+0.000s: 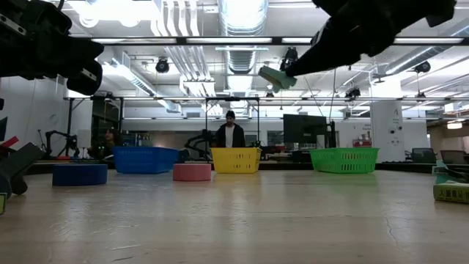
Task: Pick and place Stapler, Stapler remover, tape
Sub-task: Put the light blue staple remover into the yellow bin
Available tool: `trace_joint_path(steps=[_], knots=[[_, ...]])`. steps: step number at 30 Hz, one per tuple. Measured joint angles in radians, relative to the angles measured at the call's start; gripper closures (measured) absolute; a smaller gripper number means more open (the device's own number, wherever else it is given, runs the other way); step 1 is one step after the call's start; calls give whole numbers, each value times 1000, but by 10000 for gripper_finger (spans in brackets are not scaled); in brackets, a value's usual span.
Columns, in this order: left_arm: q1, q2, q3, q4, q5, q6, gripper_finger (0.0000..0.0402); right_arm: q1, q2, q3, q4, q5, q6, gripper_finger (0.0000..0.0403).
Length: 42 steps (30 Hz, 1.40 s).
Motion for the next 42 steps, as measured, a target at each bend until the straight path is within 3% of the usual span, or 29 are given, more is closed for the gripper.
trace_joint_path(steps=[8,23,29,42], knots=[[0,0,0,0,0,0,392,-90,22,0,100,-94,-1,394],[0,2,0,0,0,0,392,-293,121,17,268,-112,-25,394],[0,4,0,2,0,0,392,-381,210,121,236,-184,-7,394],[0,11,0,-3,0,0,392,-563,392,379,-8,-150,-11,394]])
